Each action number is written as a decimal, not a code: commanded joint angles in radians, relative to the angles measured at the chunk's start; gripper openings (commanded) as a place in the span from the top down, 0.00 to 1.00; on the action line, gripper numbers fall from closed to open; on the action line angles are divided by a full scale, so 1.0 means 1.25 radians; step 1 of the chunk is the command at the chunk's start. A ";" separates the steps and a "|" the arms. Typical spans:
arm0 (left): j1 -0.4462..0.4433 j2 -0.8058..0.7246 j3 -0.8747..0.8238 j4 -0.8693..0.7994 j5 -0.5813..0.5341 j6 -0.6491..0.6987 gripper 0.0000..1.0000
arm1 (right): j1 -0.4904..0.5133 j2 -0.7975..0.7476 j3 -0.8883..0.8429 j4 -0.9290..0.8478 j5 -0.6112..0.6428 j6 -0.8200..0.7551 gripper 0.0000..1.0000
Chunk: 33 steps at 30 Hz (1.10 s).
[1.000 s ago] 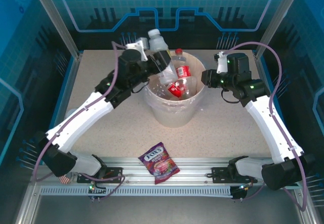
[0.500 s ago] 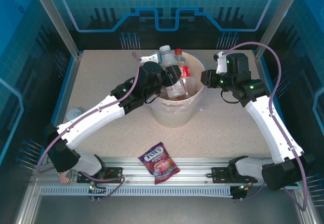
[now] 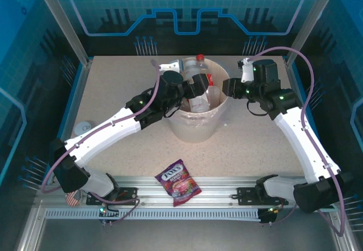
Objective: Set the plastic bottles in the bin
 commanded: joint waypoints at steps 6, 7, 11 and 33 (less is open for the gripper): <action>-0.010 -0.037 0.050 -0.074 -0.071 0.140 0.10 | 0.025 -0.004 0.072 -0.010 0.001 -0.021 0.54; -0.010 -0.038 0.048 -0.076 -0.065 0.140 0.14 | 0.030 -0.006 0.073 -0.010 0.003 -0.022 0.54; -0.010 -0.019 0.046 -0.085 -0.029 0.123 0.30 | 0.047 -0.002 0.080 -0.013 0.018 -0.022 0.55; 0.039 -0.034 0.104 -0.139 -0.028 0.233 0.20 | 0.059 -0.015 0.081 -0.018 0.053 -0.036 0.54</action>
